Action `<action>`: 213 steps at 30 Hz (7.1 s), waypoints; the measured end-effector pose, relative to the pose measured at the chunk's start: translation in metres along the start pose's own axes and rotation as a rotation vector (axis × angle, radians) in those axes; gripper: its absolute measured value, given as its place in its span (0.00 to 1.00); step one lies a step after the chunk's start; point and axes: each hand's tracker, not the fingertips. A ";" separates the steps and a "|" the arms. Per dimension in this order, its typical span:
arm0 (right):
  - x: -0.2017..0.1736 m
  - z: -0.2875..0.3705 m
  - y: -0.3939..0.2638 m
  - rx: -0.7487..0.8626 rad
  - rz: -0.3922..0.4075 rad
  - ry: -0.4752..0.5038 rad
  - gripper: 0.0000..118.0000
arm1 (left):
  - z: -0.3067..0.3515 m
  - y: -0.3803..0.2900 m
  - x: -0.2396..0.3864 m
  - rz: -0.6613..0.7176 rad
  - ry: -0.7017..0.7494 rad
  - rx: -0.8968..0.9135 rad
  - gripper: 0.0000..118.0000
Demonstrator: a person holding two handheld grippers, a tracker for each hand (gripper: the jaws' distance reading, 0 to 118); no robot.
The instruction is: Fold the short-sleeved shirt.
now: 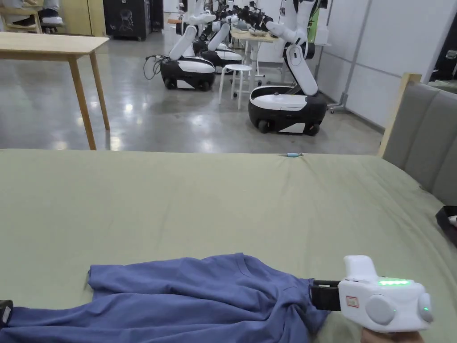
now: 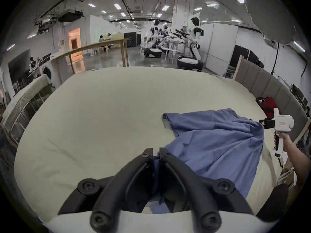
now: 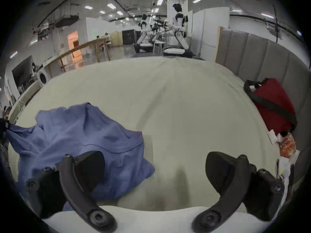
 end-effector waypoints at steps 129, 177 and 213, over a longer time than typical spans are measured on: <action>-0.186 0.242 -0.122 0.325 0.116 0.178 0.01 | -0.007 -0.132 -0.083 0.079 0.185 -0.141 0.92; -0.119 0.065 0.108 0.063 0.118 0.199 0.04 | 0.060 -0.035 -0.017 -0.081 0.115 0.149 0.01; -0.049 0.298 0.382 0.727 0.007 0.019 0.04 | 0.088 0.352 -0.011 -0.089 0.248 0.637 0.00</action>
